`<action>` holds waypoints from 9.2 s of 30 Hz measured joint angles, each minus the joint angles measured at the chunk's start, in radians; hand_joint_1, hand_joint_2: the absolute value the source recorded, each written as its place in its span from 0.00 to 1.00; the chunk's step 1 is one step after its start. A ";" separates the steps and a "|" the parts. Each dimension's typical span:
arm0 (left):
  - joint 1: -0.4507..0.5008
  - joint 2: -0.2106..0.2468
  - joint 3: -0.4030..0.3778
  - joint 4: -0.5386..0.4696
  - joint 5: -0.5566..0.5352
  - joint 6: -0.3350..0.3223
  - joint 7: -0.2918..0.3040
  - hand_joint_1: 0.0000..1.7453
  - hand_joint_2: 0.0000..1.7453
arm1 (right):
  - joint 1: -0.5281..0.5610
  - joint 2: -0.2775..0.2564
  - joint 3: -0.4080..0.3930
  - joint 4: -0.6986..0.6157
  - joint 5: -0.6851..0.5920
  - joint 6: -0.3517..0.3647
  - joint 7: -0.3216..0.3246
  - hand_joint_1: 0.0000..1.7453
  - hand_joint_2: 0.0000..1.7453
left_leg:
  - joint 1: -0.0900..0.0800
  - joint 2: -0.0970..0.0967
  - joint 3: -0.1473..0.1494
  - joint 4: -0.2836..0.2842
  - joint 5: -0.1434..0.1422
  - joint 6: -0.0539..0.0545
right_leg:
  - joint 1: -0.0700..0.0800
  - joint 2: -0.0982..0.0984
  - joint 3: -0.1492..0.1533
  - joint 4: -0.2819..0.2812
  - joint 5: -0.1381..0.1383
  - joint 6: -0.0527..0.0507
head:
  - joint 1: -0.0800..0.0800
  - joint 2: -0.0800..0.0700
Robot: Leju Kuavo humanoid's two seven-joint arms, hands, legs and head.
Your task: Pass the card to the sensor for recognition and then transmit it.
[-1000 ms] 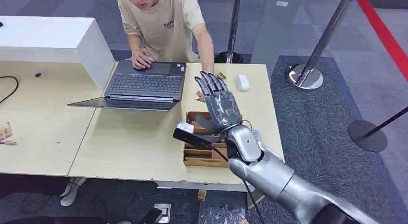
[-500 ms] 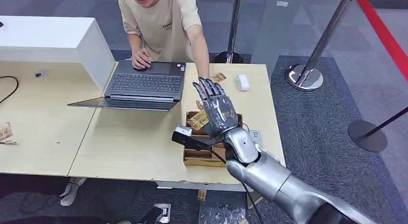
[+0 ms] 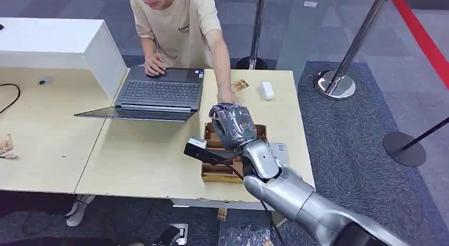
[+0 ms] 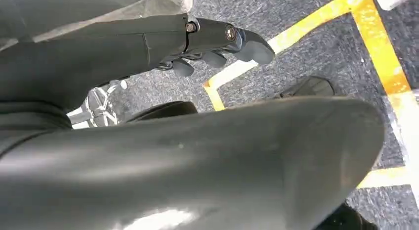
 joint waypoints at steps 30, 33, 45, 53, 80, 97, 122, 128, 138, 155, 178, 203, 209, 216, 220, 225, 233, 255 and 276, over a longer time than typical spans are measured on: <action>0.023 -0.011 -0.002 0.000 -0.021 0.000 -0.015 0.00 0.00 | 0.008 0.019 0.014 -0.016 -0.062 -0.037 -0.057 1.00 1.00 | 0.000 0.000 0.000 0.000 0.000 0.000 | 0.000 0.000 0.000 0.000 0.000 0.000 | 0.000 0.000; 0.023 -0.011 -0.002 0.000 -0.021 0.001 -0.015 0.00 0.00 | 0.008 0.020 0.014 -0.016 -0.063 -0.037 -0.057 1.00 1.00 | 0.000 0.000 0.000 0.000 0.000 0.000 | 0.000 0.000 0.000 0.000 0.000 0.000 | 0.000 0.000; 0.043 -0.011 -0.002 0.000 0.005 0.040 -0.025 0.00 0.00 | 0.112 -0.049 -0.080 -0.092 -0.408 -0.060 -0.068 1.00 1.00 | 0.000 0.000 0.001 0.000 0.000 0.000 | 0.000 0.000 0.000 -0.001 0.000 0.000 | 0.000 0.000; 0.064 -0.009 0.003 0.000 0.024 0.083 -0.078 0.00 0.00 | 0.267 -0.185 -0.351 -0.098 -1.054 0.115 -0.320 1.00 1.00 | -0.001 0.000 0.001 0.000 -0.001 0.001 | -0.001 -0.001 0.001 -0.003 0.000 0.001 | 0.000 0.000; 0.047 -0.010 0.004 0.000 0.004 0.063 -0.044 0.00 0.00 | 0.367 -0.241 -0.558 0.021 -1.110 0.166 -0.324 1.00 1.00 | -0.001 0.000 0.000 0.000 -0.001 0.001 | -0.001 -0.001 0.001 -0.002 0.000 0.001 | 0.000 0.000; 0.029 -0.012 0.004 0.000 -0.018 0.036 -0.031 0.00 0.00 | 0.332 -0.121 -0.499 0.106 -1.053 0.166 -0.315 1.00 1.00 | 0.000 0.001 0.001 0.000 -0.001 0.001 | 0.000 0.001 0.001 -0.001 0.000 0.001 | 0.000 0.000; 0.030 -0.011 0.004 0.000 -0.023 0.052 -0.034 0.00 0.00 | 0.285 -0.097 -0.365 0.217 -0.808 0.068 -0.201 1.00 1.00 | 0.000 0.001 0.009 0.000 -0.001 0.001 | 0.000 0.001 0.008 -0.002 0.000 0.001 | 0.000 0.000; 0.041 -0.010 0.004 0.000 -0.021 0.048 -0.024 0.00 0.00 | 0.288 -0.113 -0.346 0.210 -0.792 0.065 -0.196 1.00 1.00 | 0.000 0.002 0.010 0.000 -0.001 0.001 | 0.000 0.001 0.009 -0.002 0.000 0.001 | 0.000 0.000; 0.056 -0.010 0.004 0.000 -0.031 0.058 -0.054 0.00 0.00 | 0.295 -0.148 -0.337 0.126 -0.774 0.070 -0.200 1.00 1.00 | -0.001 0.002 0.008 0.000 -0.001 0.001 | -0.001 0.001 0.009 -0.002 0.000 0.001 | 0.000 0.000; 0.055 -0.011 0.004 0.000 -0.060 0.051 -0.049 0.00 0.00 | 0.264 -0.195 -0.349 -0.312 -0.663 0.049 -0.083 1.00 1.00 | 0.000 0.002 0.006 0.000 -0.001 0.001 | -0.001 0.000 0.006 -0.001 0.000 0.001 | 0.000 0.000; 0.011 -0.026 -0.002 0.000 -0.147 -0.024 -0.010 0.00 0.00 | -0.156 -0.097 -0.164 -0.250 -0.278 0.191 -0.037 1.00 1.00 | 0.000 0.000 0.003 0.000 0.000 0.000 | 0.000 -0.001 0.005 0.000 0.000 0.000 | 0.000 0.000; -0.004 -0.038 -0.025 0.000 -0.181 -0.053 0.004 0.00 0.00 | -0.272 0.042 0.054 0.219 -0.016 0.163 -0.021 1.00 1.00 | 0.000 0.000 0.003 0.000 0.000 0.000 | 0.000 -0.001 0.003 0.000 0.000 0.000 | 0.000 0.000; -0.003 -0.038 -0.025 0.000 -0.182 -0.053 0.006 0.00 0.00 | -0.279 0.050 0.070 0.263 0.009 0.143 0.000 1.00 1.00 | 0.000 0.000 0.003 0.000 0.000 0.000 | 0.000 -0.001 0.003 0.000 0.000 0.000 | 0.000 0.000; -0.003 -0.038 -0.025 0.000 -0.172 -0.043 0.005 0.00 0.00 | -0.291 0.053 0.071 0.301 0.019 0.141 0.009 1.00 1.00 | 0.000 0.000 0.003 0.000 0.000 0.000 | 0.000 -0.001 0.003 0.000 0.000 0.000 | 0.000 0.000; -0.003 -0.038 -0.025 0.000 -0.171 -0.042 0.005 0.00 0.00 | -0.294 0.054 0.071 0.315 0.018 0.142 0.009 1.00 1.00 | 0.000 0.000 0.003 0.000 0.000 0.000 | 0.000 -0.001 0.003 0.000 0.000 0.000 | 0.000 0.000; -0.003 -0.039 -0.025 0.000 -0.174 -0.042 0.005 0.00 0.00 | -0.298 0.056 0.071 0.325 0.021 0.146 0.009 0.84 1.00 | 0.000 0.000 0.003 0.000 0.000 0.000 | 0.000 -0.001 0.003 0.000 0.000 0.000 | 0.000 0.000; -0.003 -0.045 -0.025 0.000 -0.183 -0.042 0.003 0.00 0.00 | -0.300 0.060 0.066 0.329 -0.051 0.144 -0.025 0.00 0.00 | 0.000 0.000 0.003 0.000 0.000 0.000 | 0.000 -0.001 0.003 0.000 0.000 0.000 | 0.000 0.000; 0.032 -0.033 -0.015 0.000 -0.140 0.002 -0.013 0.00 0.00 | 0.089 -0.059 -0.158 -0.137 -0.530 0.086 -0.098 0.00 1.00 | 0.000 0.000 0.003 0.000 -0.001 0.000 | 0.000 0.000 0.003 -0.001 0.000 0.000 | 0.000 0.000; 0.030 -0.013 -0.013 0.000 -0.156 -0.008 -0.002 0.00 0.00 | 0.268 -0.198 -0.177 -0.364 -0.347 0.129 -0.050 1.00 1.00 | 0.000 0.000 0.003 0.000 -0.001 0.000 | 0.000 0.000 0.003 -0.001 0.000 0.000 | 0.000 0.000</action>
